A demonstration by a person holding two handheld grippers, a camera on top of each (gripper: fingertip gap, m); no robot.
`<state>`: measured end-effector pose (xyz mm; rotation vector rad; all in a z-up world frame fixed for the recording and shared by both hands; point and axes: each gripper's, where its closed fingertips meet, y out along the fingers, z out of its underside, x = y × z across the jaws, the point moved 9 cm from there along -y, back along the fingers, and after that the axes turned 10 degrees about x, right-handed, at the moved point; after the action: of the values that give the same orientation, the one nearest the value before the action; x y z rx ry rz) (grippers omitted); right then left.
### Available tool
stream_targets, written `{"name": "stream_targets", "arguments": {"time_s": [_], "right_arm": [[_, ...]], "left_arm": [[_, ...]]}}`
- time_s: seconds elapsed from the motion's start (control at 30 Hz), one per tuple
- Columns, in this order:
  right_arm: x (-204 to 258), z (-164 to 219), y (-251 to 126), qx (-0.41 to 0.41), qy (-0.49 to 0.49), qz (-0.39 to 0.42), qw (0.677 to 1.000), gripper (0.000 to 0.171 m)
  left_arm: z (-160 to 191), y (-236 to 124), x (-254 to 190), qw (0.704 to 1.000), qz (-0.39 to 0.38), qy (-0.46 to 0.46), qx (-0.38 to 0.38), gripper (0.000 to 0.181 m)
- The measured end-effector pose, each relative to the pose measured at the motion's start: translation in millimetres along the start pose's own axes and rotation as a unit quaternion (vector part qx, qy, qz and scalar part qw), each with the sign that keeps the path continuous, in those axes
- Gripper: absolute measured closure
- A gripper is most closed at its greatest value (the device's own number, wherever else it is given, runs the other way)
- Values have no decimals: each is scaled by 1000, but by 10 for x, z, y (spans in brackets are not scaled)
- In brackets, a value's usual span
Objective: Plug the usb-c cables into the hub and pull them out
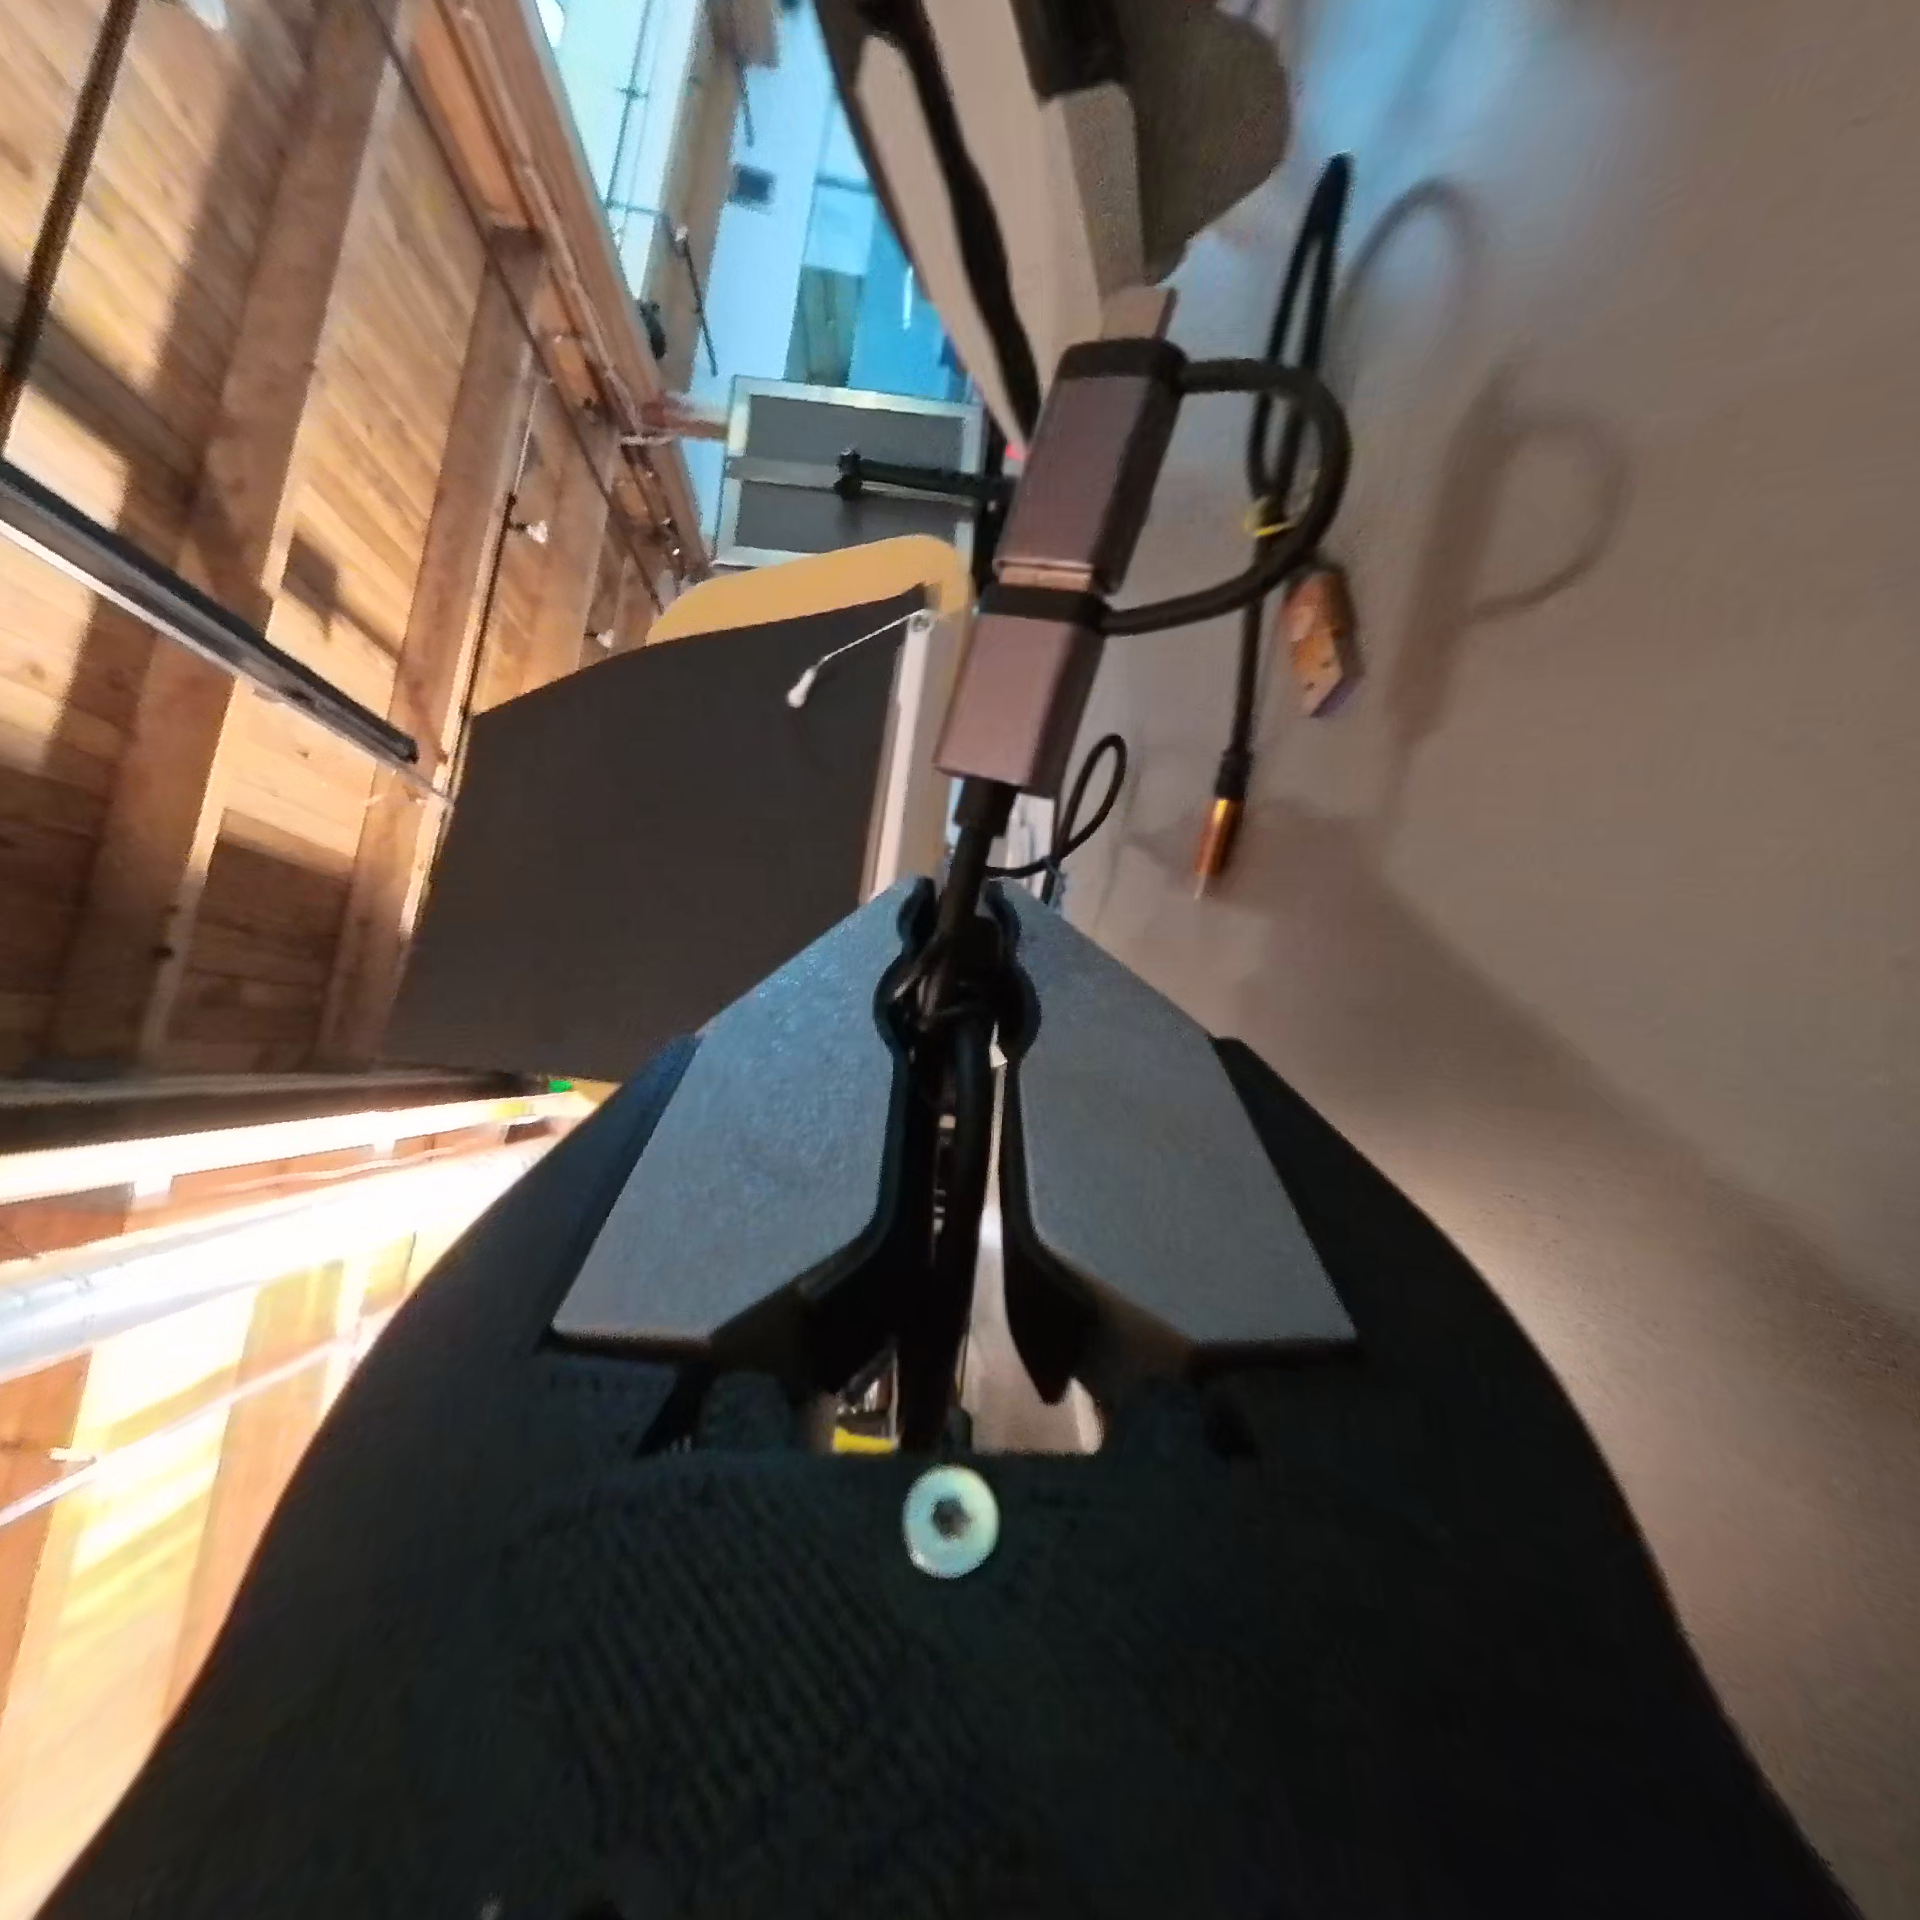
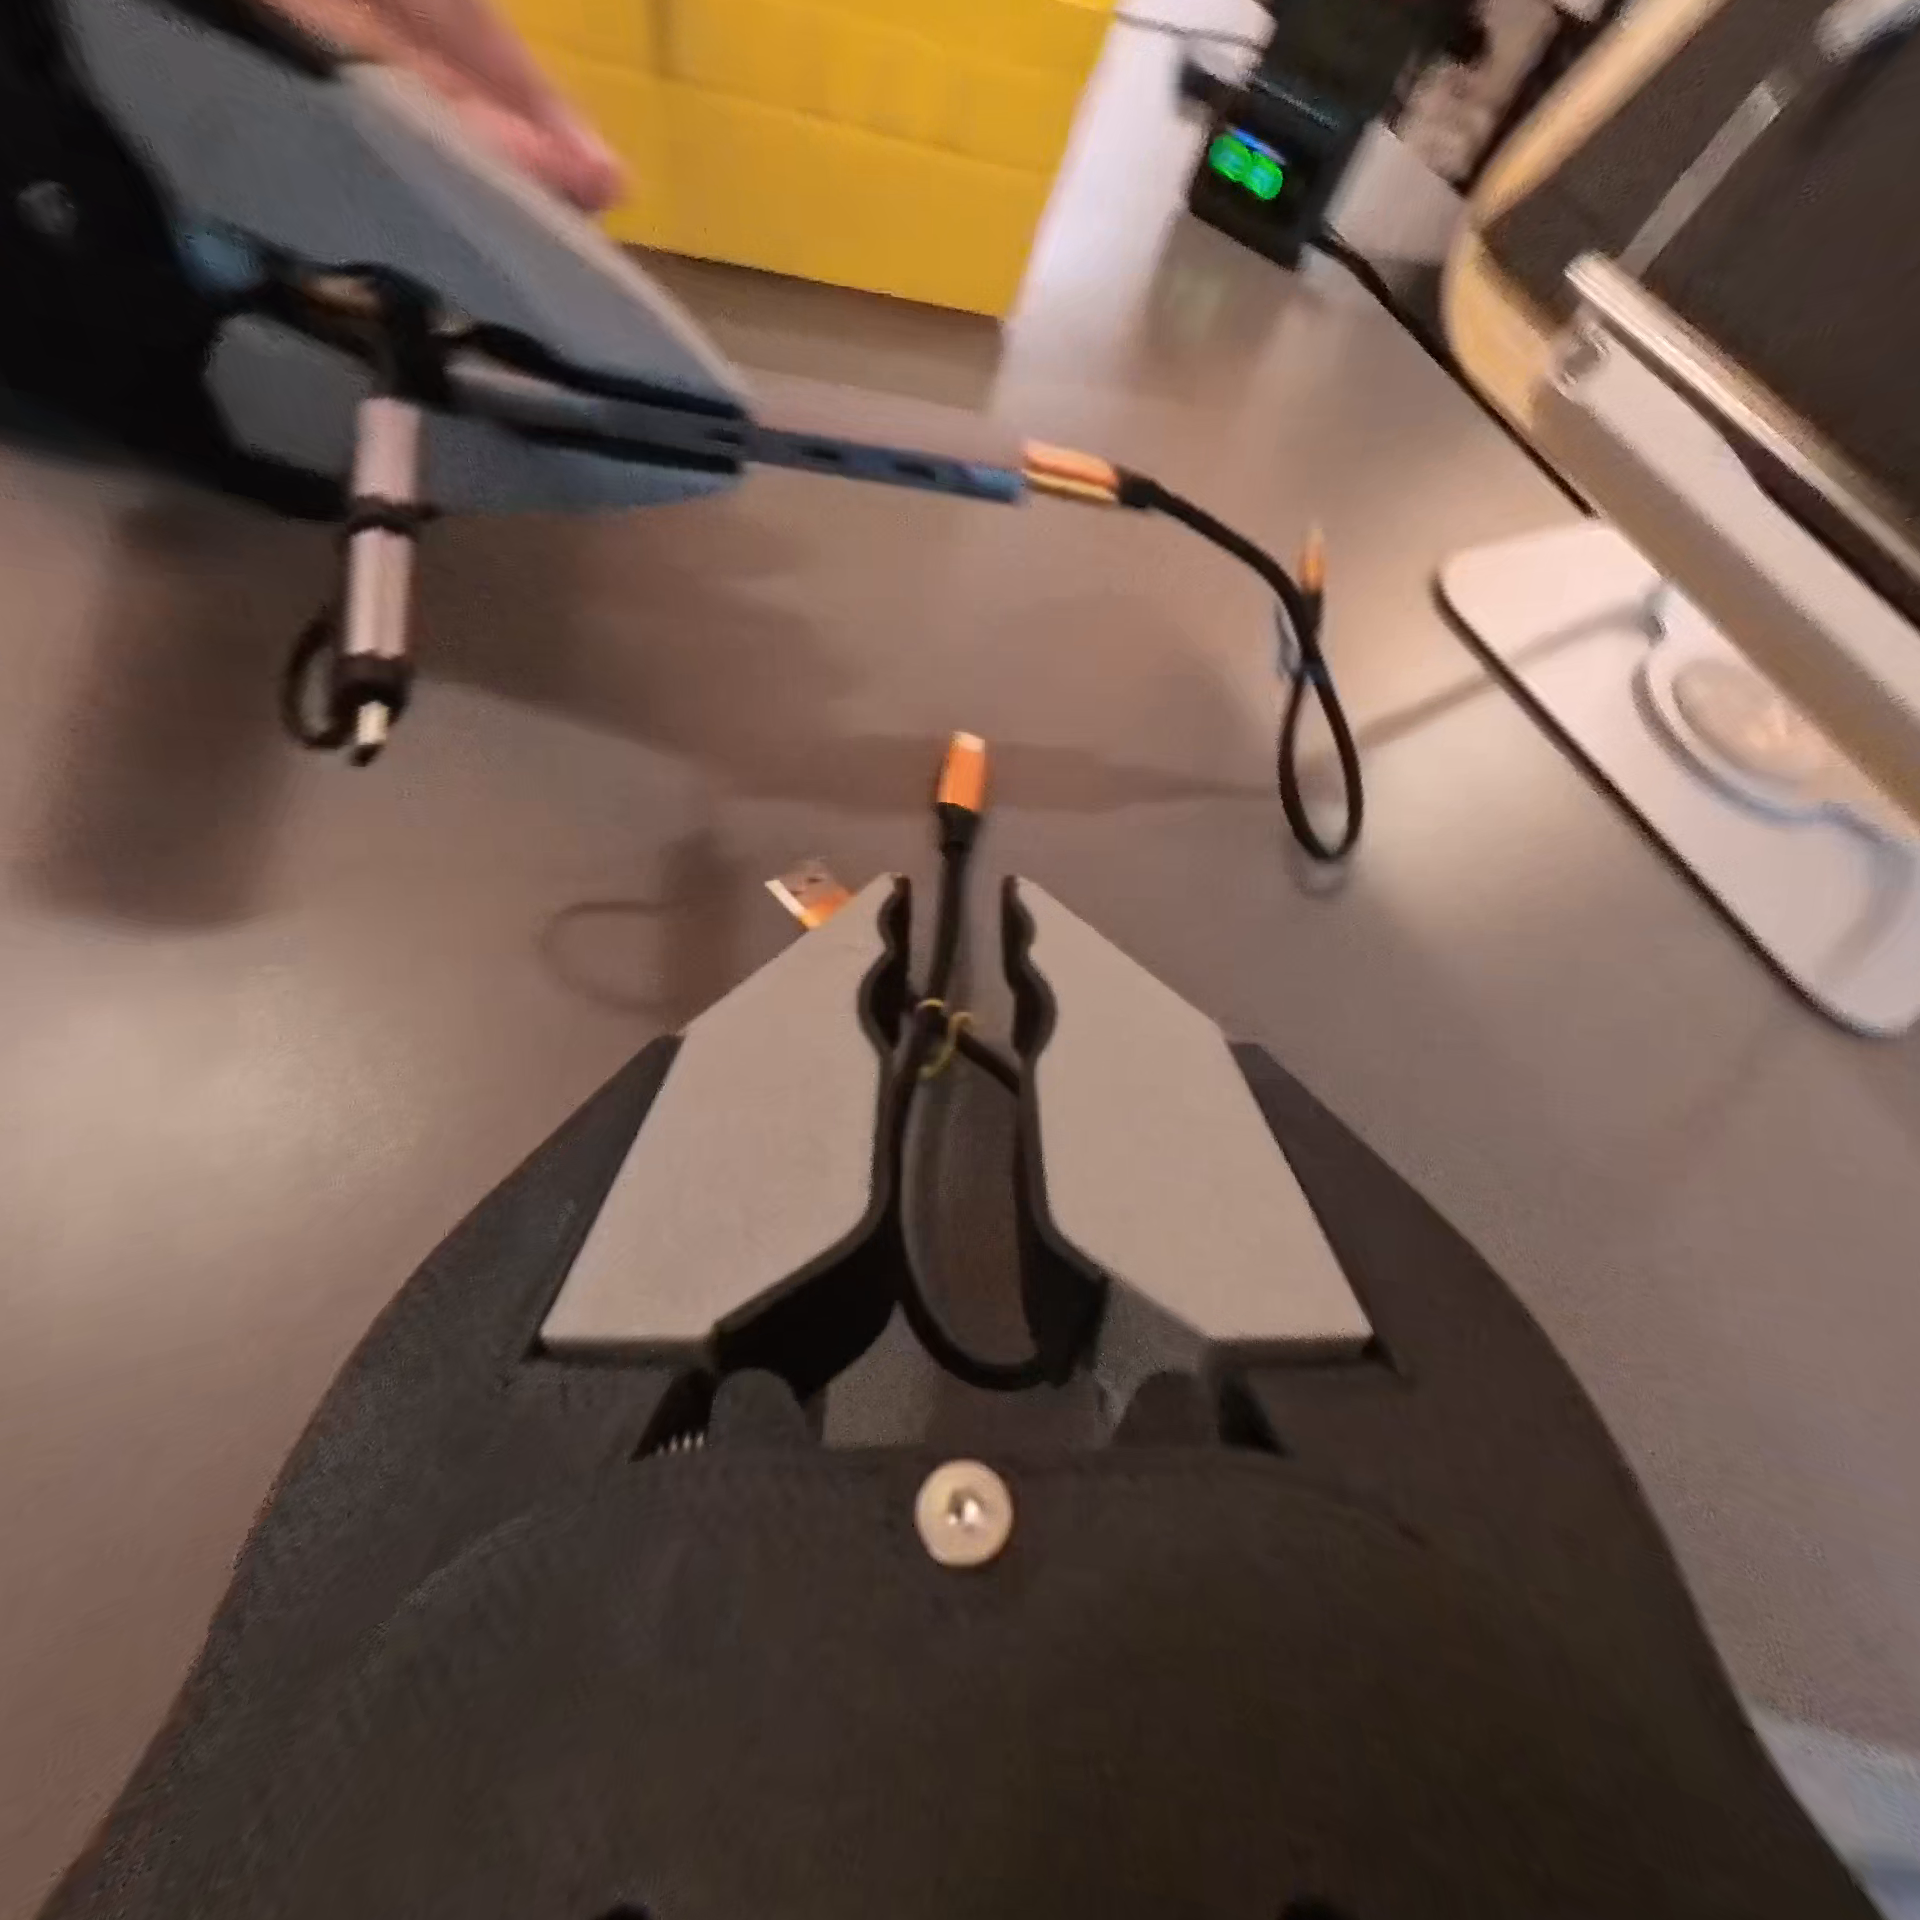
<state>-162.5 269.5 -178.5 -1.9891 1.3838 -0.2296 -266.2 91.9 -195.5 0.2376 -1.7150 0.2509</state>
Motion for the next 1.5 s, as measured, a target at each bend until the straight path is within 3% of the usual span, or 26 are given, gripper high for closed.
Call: {"name": "stream_targets", "arguments": {"time_s": [0.03, 0.1, 0.2, 0.33, 0.5, 0.67, 0.83, 0.97, 1.03, 1.2, 1.5], "right_arm": [[-62, -16, 14, 9, 37, 16, 999, 147], [-116, -85, 37, -1, 94, 25, 995, 146], [5, -235, 128, -36, 118, -36, 992, 143], [-7, -198, 406, 44, 122, -2, 992, 143], [-90, -157, 486, 53, 169, -24, 984, 137], [-135, -133, 609, 98, 158, -29, 982, 136], [-122, -164, 657, 138, 115, -10, 984, 150], [-111, -276, 483, 100, 85, 6, 991, 161], [-116, -321, 453, 80, 79, -12, 994, 160], [-200, -262, 592, 117, 108, -52, 986, 145], [-103, -244, 714, 147, 94, -53, 983, 164]], "left_arm": [[15, 13, 22, 1000, -6, -7, 8, 174], [55, 49, 43, 999, -19, -8, 34, 174], [91, 85, 57, 998, -34, -2, 58, 174], [66, 72, 50, 997, -52, 21, 56, 174], [11, 98, -17, 995, -58, 60, 52, 174], [-19, 97, -33, 995, -60, 66, 47, 174], [13, 92, 5, 994, -71, 56, 57, 174], [28, 91, 12, 995, -68, 48, 58, 174], [29, 89, 7, 996, -61, 41, 55, 174], [42, 71, 18, 998, -47, 18, 44, 174], [21, 96, -53, 997, -39, 46, 48, 174]]}}
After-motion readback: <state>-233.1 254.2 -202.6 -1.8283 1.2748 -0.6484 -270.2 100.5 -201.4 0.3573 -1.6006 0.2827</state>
